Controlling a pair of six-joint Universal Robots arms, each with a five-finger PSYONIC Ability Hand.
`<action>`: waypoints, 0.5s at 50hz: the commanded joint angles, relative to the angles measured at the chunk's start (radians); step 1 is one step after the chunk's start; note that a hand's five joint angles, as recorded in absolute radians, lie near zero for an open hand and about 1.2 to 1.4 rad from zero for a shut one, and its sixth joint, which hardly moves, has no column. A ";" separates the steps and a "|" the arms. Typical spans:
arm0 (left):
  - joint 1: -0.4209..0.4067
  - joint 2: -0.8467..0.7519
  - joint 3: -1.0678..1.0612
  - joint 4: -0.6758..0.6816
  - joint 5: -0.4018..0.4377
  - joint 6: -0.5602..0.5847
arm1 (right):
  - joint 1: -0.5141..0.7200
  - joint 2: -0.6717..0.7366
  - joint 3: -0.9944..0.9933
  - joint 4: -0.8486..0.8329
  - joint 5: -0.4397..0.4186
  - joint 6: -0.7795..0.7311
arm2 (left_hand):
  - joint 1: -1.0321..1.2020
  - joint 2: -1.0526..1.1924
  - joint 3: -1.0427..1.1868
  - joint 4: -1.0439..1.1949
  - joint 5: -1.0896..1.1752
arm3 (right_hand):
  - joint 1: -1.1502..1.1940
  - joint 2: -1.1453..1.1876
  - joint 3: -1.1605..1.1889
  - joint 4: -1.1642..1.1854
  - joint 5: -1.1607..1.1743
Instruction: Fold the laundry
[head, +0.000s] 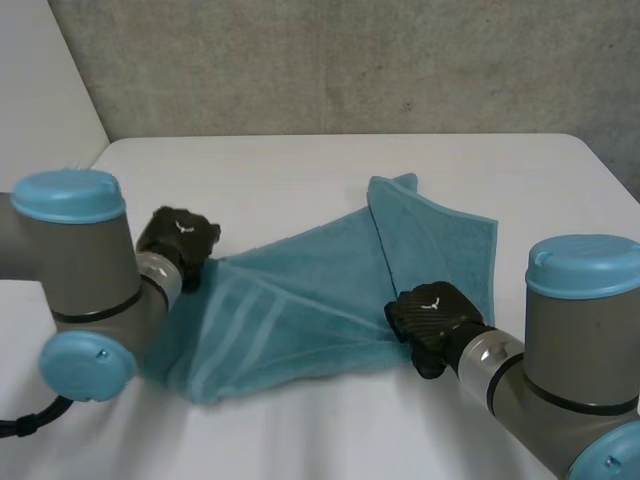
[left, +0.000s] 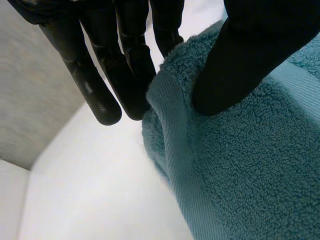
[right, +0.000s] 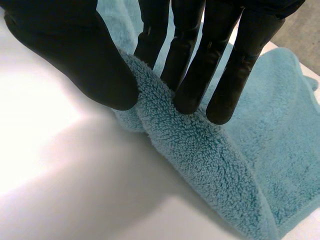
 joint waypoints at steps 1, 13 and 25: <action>-0.008 0.124 -0.059 0.068 0.005 -0.005 | -0.006 -0.002 -0.021 0.004 -0.002 0.009 | 0.318 0.206 0.217 0.205 0.268 | 0.440 0.220 0.205 0.208 0.230; -0.002 0.093 -0.140 0.077 0.020 0.006 | 0.006 0.000 -0.016 0.004 0.001 0.009 | -0.492 -0.603 -0.593 -0.605 -0.542 | 0.440 0.220 0.205 0.208 0.230; 0.002 0.086 -0.168 0.122 0.036 0.003 | 0.006 0.000 -0.013 0.004 -0.002 0.009 | -0.492 -0.603 -0.593 -0.605 -0.542 | 0.440 0.220 0.205 0.208 0.230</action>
